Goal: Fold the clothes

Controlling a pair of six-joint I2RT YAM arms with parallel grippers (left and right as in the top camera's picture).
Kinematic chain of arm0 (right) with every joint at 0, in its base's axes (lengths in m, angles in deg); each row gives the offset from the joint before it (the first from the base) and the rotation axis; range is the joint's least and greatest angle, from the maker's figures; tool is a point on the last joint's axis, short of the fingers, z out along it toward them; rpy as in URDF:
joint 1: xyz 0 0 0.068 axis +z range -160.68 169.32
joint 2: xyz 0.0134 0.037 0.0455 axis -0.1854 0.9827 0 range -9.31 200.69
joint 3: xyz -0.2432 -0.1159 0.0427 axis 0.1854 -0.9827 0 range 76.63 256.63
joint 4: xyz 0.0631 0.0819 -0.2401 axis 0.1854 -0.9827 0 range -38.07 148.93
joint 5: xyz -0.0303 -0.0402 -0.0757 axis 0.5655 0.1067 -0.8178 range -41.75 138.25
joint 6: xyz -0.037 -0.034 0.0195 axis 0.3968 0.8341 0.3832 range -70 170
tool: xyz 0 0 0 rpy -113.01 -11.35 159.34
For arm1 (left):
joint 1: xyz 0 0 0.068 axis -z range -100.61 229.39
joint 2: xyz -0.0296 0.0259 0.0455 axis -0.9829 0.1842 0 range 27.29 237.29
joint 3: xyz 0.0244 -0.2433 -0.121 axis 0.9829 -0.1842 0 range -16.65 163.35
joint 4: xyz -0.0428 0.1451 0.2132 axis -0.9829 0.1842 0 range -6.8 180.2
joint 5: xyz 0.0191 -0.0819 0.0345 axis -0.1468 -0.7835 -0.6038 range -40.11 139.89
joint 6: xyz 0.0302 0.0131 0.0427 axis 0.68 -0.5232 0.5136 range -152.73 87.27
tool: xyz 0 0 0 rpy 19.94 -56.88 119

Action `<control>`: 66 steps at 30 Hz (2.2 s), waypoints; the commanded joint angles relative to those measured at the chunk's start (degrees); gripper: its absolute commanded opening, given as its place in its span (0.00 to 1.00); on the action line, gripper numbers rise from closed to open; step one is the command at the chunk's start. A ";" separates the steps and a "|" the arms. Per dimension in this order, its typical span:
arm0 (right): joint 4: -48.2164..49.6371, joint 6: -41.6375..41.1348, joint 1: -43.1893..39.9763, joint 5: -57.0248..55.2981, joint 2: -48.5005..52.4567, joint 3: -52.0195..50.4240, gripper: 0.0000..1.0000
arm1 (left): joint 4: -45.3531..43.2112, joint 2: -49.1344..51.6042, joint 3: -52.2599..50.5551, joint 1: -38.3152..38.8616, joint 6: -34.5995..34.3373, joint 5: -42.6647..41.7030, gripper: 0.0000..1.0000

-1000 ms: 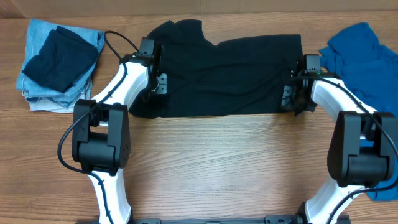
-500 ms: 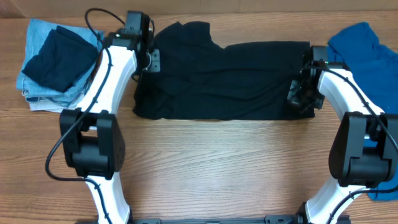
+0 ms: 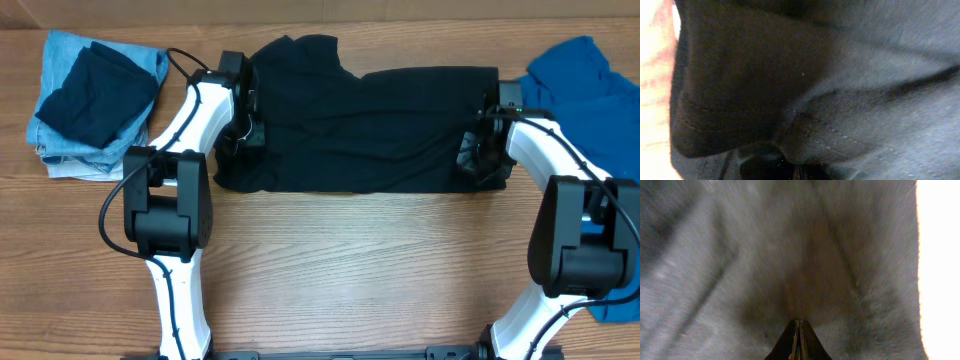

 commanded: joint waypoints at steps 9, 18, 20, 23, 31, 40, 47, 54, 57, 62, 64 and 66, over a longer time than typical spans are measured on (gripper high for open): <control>-4.94 -0.46 -0.15 7.17 0.94 -9.53 0.04 | 16.96 2.97 -1.16 -3.76 -9.03 12.72 0.04; -12.63 -3.08 -0.11 7.02 0.42 -6.58 0.04 | 17.70 2.84 -0.66 -3.85 -8.98 10.80 0.04; -14.58 -3.08 -0.11 7.17 -0.50 -1.88 0.04 | 18.64 2.80 2.21 -3.85 -8.98 10.43 0.04; -19.06 -3.10 -0.11 7.26 -1.14 9.05 0.06 | 23.32 2.80 14.36 -3.82 -8.79 9.64 0.08; -20.87 -2.75 -0.11 13.99 -1.14 32.11 0.49 | 19.98 2.80 49.16 -3.26 4.66 -20.26 0.58; -1.68 -0.22 -0.22 -1.05 3.10 33.51 0.75 | -6.16 14.25 49.16 -0.11 7.10 -23.32 0.74; 3.28 0.22 -0.24 -3.50 12.02 33.51 0.75 | -11.93 23.76 49.16 0.90 19.47 -13.92 0.71; 7.61 0.22 -0.28 -3.74 16.76 33.46 0.75 | -12.17 26.12 49.13 0.79 26.03 -8.57 0.69; 7.82 0.22 -0.28 -4.11 17.00 33.44 0.76 | -13.40 27.78 49.03 0.81 26.01 -8.79 0.68; 7.76 0.22 -0.28 -4.09 17.00 33.44 0.76 | -14.34 29.90 48.94 0.92 26.43 -8.76 0.64; 7.74 0.24 -0.28 -4.09 17.00 33.44 0.76 | -14.73 29.90 48.76 0.90 26.75 -8.28 0.64; 7.76 0.22 -0.28 -4.09 17.00 33.44 0.76 | -14.56 29.90 48.65 0.90 26.86 -8.28 0.61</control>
